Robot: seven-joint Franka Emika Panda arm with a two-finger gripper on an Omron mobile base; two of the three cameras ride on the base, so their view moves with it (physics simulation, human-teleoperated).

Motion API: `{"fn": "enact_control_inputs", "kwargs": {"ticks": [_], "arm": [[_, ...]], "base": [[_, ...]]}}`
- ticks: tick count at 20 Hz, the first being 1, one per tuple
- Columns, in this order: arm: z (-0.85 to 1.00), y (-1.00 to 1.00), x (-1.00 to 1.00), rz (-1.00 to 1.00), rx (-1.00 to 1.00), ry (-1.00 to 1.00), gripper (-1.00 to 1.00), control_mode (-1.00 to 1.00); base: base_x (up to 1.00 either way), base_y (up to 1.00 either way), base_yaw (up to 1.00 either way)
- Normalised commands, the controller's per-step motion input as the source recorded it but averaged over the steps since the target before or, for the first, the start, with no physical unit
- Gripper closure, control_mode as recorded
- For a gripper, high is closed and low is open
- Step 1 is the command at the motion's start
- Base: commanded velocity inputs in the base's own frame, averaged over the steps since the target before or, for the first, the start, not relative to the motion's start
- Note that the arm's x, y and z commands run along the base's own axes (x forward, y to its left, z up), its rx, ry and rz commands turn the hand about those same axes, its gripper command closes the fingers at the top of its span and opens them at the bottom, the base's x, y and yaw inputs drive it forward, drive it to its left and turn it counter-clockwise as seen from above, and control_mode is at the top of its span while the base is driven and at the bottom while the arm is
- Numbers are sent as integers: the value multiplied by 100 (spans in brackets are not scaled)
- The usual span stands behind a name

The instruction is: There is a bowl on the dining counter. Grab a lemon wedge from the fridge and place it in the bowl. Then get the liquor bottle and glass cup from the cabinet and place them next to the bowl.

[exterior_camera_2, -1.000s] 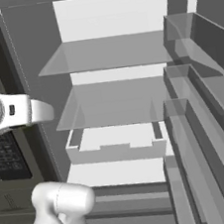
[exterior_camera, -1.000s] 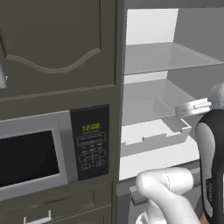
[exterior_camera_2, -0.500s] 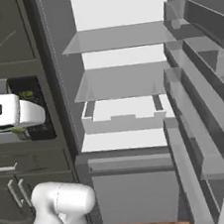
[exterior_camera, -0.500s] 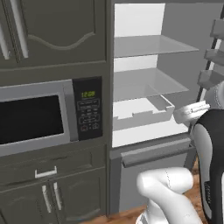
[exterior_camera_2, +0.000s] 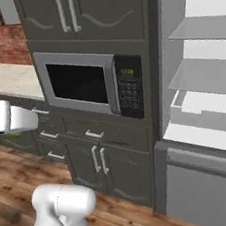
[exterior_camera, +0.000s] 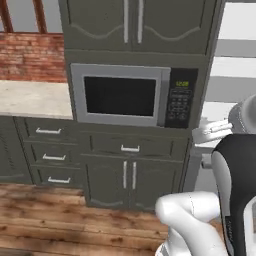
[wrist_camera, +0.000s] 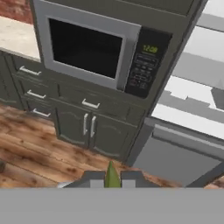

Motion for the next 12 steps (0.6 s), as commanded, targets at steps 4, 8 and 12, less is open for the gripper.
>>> {"fn": "enact_control_inputs", "kwargs": {"ticks": [4, 8, 12], "arm": [[0, 0, 0, 0, 0, 0, 100, 100], [0, 0, 0, 0, 0, 0, 100, 100], [0, 0, 0, 0, 0, 0, 100, 100]], "base": [[-10, 46, 96], [-5, 52, 92], [0, 53, 89]]}}
